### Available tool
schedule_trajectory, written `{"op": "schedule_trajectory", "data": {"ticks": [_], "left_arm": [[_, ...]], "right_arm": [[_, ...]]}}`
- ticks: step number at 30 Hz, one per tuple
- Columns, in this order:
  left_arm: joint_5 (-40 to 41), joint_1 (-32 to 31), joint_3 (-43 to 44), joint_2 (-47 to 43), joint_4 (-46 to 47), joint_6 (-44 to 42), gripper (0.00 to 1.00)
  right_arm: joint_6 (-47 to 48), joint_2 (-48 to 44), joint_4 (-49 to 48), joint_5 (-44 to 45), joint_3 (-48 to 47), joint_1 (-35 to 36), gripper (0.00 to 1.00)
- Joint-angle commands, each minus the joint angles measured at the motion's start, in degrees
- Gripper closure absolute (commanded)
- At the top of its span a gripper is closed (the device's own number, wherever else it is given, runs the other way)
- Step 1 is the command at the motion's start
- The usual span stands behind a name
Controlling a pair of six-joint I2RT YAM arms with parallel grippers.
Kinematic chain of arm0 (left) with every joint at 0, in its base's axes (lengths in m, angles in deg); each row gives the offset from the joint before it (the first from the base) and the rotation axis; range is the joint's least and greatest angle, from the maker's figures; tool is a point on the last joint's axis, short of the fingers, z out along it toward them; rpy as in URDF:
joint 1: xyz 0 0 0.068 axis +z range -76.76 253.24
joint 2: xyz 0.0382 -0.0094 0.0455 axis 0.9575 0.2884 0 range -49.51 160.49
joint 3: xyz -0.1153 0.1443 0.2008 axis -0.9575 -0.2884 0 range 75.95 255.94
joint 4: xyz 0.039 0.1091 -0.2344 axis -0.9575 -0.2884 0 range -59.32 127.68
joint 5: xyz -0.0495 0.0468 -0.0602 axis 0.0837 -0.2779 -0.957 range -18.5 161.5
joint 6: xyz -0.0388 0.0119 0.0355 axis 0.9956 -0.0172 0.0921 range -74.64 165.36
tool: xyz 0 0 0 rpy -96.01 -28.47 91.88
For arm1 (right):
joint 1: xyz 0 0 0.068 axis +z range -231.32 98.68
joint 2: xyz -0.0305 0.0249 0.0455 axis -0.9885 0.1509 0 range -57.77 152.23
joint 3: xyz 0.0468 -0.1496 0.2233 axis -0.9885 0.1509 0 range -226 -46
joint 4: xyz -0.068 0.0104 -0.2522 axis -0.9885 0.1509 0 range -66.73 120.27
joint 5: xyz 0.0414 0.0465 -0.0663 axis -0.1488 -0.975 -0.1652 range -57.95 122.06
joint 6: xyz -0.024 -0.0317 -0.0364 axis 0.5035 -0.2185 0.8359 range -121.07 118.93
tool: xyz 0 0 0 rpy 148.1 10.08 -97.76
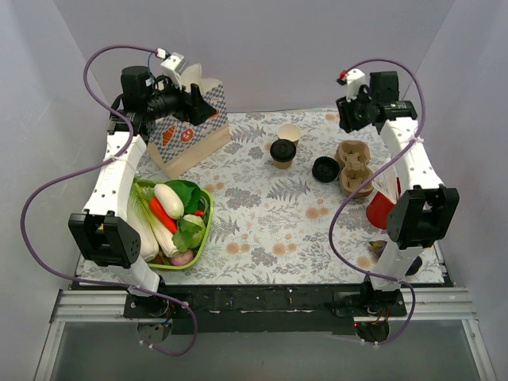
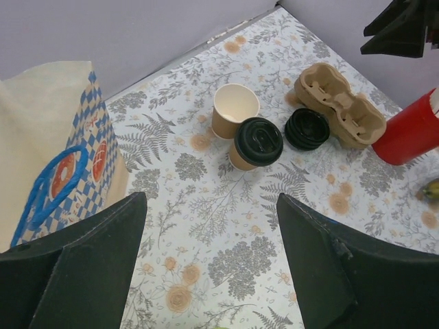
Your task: Pack the takeout coffee
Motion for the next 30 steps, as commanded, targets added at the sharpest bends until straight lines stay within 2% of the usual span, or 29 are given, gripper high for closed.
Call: {"op": "schedule_trajectory", "data": {"ticks": [1, 10, 21, 30], "left_arm": [[-3.98, -0.06, -0.55, -3.76, 3.11, 2.83, 0.23], [-5.82, -0.06, -0.90, -3.14, 3.99, 4.68, 0.23], [-6.26, -0.06, -3.19, -3.84, 4.17, 5.82, 0.23], [-6.17, -0.15, -3.98, -4.02, 4.26, 5.65, 0.23]], "right_arm": [[-3.77, 0.40, 9.43, 9.14, 5.60, -5.24, 0.54], [-5.36, 1.28, 9.70, 12.05, 12.29, -8.23, 0.50], [-9.57, 7.51, 10.05, 9.50, 9.39, -8.32, 0.50], [-11.68, 10.50, 9.96, 10.64, 6.67, -8.41, 0.50]]}}
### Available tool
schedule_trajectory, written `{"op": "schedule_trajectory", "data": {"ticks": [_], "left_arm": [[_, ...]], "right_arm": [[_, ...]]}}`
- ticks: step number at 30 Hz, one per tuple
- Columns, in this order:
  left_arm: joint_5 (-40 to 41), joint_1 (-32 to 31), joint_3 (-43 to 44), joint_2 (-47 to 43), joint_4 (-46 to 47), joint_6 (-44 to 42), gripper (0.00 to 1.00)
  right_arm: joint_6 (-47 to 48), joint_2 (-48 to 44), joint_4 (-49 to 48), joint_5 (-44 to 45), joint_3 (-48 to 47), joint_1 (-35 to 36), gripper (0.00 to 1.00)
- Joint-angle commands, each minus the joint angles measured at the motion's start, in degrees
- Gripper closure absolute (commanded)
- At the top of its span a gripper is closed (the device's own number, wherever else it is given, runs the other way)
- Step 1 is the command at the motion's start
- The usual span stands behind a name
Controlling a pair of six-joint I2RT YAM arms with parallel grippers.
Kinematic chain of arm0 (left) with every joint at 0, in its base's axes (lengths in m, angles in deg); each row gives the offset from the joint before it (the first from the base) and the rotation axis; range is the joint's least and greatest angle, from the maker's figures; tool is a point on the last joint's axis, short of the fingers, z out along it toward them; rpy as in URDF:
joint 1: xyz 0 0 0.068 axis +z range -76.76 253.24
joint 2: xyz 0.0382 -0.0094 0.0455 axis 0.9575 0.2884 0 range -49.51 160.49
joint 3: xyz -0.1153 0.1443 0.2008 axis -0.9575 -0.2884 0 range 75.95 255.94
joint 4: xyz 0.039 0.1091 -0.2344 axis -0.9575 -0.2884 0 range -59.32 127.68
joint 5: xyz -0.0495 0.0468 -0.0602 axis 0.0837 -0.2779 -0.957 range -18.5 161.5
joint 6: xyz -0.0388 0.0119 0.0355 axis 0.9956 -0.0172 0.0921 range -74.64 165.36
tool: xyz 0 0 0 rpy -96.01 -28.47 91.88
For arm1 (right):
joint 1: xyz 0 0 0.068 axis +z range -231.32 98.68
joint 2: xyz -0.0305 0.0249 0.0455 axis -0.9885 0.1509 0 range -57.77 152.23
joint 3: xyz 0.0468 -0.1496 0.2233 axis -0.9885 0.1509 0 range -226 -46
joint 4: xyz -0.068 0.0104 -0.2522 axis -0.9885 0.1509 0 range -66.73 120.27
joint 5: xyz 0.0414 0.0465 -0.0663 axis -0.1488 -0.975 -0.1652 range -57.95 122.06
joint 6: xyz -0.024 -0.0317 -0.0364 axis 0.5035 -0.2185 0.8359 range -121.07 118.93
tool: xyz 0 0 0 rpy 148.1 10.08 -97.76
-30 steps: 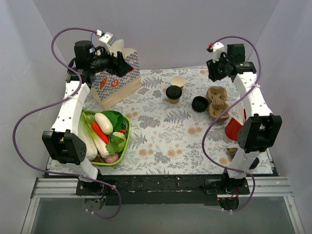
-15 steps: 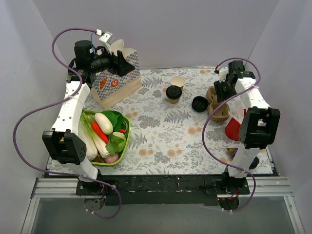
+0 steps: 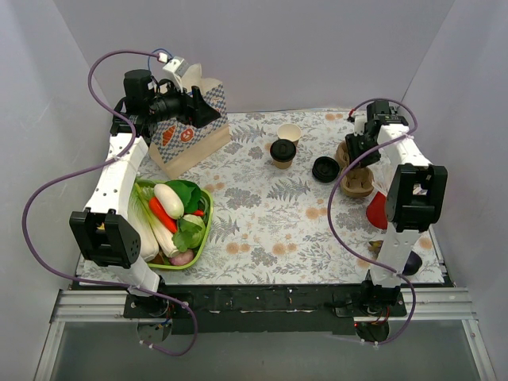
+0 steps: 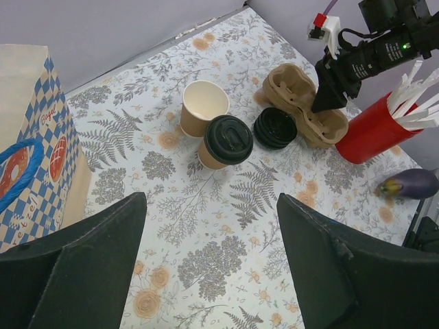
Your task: Pack the takeout coffee
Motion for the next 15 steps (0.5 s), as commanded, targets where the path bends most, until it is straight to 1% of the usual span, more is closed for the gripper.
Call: {"op": "schedule_trajectory", "data": {"ticks": [1, 8, 12, 15], "left_arm": [[-0.82, -0.15, -0.55, -4.08, 0.83, -0.21, 0.23], [-1.08, -0.15, -0.46, -3.47, 0.82, -0.12, 0.23], [-1.17, -0.15, -0.28, -3.38, 0.74, -0.12, 0.22], [-1.17, -0.15, -0.28, -3.56, 0.74, -0.12, 0.22]], "right_arm": [[-1.85, 0.96, -0.27, 0.35, -3.81, -0.48, 0.50], [-2.46, 2.54, -0.01, 0.43, -4.69, -0.48, 0.48], [-2.73, 2.37, 0.43, 1.05, -3.81, -0.39, 0.50], [-2.99, 1.84, 0.52, 1.92, -2.84, -0.39, 0.54]]}}
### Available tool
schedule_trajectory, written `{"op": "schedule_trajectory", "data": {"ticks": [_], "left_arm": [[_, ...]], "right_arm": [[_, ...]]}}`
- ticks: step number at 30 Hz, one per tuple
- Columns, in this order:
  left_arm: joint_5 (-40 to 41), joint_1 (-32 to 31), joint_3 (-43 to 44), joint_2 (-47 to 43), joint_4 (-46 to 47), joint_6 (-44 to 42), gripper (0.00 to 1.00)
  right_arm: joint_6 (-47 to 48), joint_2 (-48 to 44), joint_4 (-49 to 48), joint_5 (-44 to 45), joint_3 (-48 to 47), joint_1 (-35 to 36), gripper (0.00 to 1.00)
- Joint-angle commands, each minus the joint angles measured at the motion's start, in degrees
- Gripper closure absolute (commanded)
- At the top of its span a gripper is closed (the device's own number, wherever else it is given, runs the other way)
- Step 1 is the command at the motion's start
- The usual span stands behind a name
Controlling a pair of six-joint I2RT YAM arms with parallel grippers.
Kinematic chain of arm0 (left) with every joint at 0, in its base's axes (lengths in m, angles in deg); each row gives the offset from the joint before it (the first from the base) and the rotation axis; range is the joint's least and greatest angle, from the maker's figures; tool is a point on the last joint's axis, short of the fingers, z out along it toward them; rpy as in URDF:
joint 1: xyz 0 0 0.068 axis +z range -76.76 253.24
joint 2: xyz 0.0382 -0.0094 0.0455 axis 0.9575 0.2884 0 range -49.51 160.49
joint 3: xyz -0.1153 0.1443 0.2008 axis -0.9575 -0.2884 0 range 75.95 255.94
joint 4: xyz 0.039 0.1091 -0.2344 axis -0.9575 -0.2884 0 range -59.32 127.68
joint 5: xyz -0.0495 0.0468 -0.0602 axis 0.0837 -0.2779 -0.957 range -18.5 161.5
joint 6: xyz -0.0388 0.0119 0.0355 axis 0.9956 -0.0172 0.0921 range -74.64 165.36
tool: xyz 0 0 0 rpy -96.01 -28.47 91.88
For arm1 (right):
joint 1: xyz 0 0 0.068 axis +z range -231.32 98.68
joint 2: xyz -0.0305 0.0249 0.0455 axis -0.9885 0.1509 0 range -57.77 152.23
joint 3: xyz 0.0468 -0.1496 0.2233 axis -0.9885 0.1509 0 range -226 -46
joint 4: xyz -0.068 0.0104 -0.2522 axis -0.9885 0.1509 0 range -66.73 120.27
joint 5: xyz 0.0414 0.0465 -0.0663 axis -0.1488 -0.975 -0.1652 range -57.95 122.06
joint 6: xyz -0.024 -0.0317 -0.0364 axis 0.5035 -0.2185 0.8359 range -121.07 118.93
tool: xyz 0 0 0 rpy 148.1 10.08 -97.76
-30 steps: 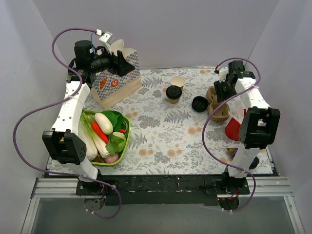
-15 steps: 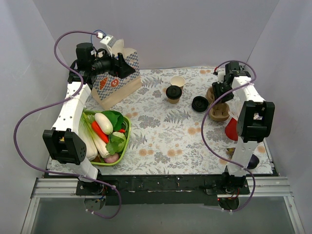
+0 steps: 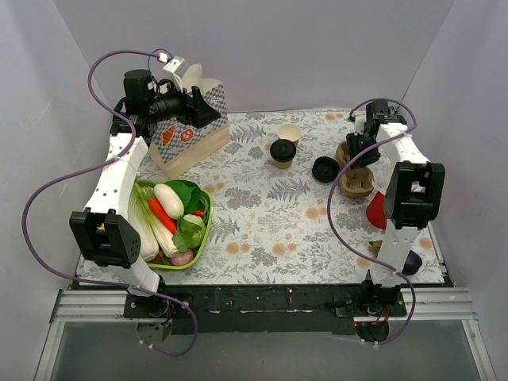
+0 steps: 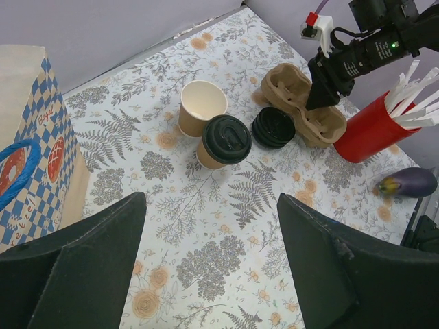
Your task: Pack the takeout coffee
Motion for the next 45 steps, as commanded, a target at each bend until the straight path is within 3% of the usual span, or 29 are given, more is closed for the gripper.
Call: {"op": "schedule_trajectory", "data": {"ticks": [1, 6, 22, 24, 25, 27, 29, 45], "left_arm": [[-0.76, -0.15, -0.37, -3.45, 0.63, -0.15, 0.22], [-0.93, -0.15, -0.37, -3.54, 0.63, -0.15, 0.22], [-2.52, -0.15, 1.03, -2.22, 1.07, 0.82, 0.22], [-2.69, -0.24, 1.65, -2.13, 1.15, 1.00, 0.22], [-2.78, -0.24, 1.65, -2.22, 1.07, 1.00, 0.22], [-2.87, -0.33, 1.65, -2.13, 1.07, 1.00, 0.22], [-2.87, -0.33, 1.30, -2.13, 1.07, 1.17, 0.22], [-1.55, -0.59, -0.02, -3.45, 0.45, -0.58, 0.21]], "right_arm": [[-1.24, -0.83, 0.61, 1.40, -0.24, -0.34, 0.57], [-1.42, -2.23, 1.40, 1.93, -1.29, -0.34, 0.70], [-0.98, -8.21, 4.83, -0.79, -7.18, -0.43, 0.80], [-1.16, -7.95, 5.09, -0.70, -7.18, -0.35, 0.74], [-1.50, -7.86, 5.35, -0.97, -6.92, -0.34, 0.62], [-1.77, -7.60, 5.09, -2.02, -5.08, -0.34, 0.49], [-2.30, -6.81, 4.92, -1.85, -3.59, -0.34, 0.45], [-3.18, 0.22, 3.51, 0.79, -3.75, -0.34, 0.51]]}}
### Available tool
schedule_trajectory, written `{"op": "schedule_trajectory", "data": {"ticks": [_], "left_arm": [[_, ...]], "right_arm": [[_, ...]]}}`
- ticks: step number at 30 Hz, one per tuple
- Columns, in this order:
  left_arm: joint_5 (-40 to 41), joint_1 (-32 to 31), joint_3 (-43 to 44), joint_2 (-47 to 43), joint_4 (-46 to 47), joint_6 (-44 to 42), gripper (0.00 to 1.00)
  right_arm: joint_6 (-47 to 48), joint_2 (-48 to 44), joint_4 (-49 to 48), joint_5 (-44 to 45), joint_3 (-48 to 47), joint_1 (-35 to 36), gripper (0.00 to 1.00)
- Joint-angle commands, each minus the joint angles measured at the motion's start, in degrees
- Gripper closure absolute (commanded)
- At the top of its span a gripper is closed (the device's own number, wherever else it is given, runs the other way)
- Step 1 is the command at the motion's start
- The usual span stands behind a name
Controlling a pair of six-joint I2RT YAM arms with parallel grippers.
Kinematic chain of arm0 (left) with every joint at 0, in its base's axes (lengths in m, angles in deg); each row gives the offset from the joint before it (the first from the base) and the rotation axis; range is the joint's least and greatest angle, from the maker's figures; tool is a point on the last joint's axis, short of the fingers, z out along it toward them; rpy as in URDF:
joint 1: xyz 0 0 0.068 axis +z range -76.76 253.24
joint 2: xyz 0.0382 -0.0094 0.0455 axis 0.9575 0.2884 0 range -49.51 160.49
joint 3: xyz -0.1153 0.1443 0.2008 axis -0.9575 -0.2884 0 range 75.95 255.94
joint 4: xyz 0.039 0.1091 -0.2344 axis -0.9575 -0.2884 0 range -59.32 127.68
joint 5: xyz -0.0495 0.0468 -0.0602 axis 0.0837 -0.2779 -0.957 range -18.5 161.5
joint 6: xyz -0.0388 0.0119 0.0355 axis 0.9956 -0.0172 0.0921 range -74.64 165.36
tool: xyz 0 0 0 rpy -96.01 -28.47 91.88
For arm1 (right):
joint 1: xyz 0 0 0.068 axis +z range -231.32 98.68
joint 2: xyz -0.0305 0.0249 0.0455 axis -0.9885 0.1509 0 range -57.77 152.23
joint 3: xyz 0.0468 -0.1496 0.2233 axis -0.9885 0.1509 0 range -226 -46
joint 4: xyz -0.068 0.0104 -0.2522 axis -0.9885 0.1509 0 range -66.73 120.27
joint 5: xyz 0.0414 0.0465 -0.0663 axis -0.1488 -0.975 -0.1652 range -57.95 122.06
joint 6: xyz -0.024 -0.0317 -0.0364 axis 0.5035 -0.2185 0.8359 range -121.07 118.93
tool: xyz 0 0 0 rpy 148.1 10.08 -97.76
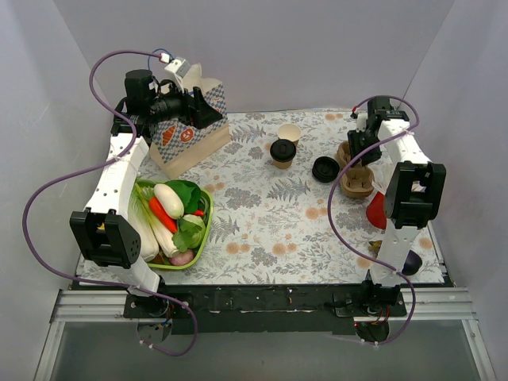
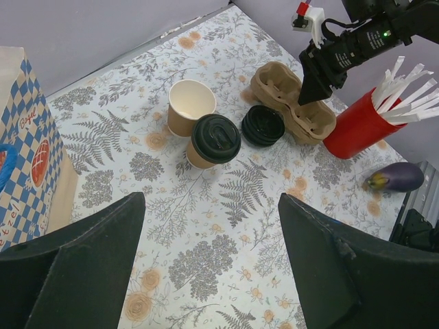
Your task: Pack the takeout coffee
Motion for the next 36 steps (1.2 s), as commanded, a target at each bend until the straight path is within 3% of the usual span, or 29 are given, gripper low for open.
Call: {"op": "schedule_trajectory", "data": {"ticks": [1, 19, 28, 36], "left_arm": [[0.16, -0.20, -0.04, -3.53, 0.45, -1.20, 0.21], [0.25, -0.20, -0.48, -3.97, -0.08, -1.81, 0.21], [0.42, -0.20, -0.31, -4.24, -0.34, -2.16, 0.20], [-0.37, -0.20, -0.66, -3.63, -0.25, -2.08, 0.20]], "right_arm": [[-0.64, 0.35, -0.84, 0.66, 0.03, -0.13, 0.51], [-0.56, 2.11, -1.10, 0.84, 1.00, -0.13, 0.51], [-0.91, 1.77, -0.23, 0.40, -0.50, 0.14, 0.73], [-1.52, -6.23, 0.74, -1.18, 0.20, 0.23, 0.87]]}}
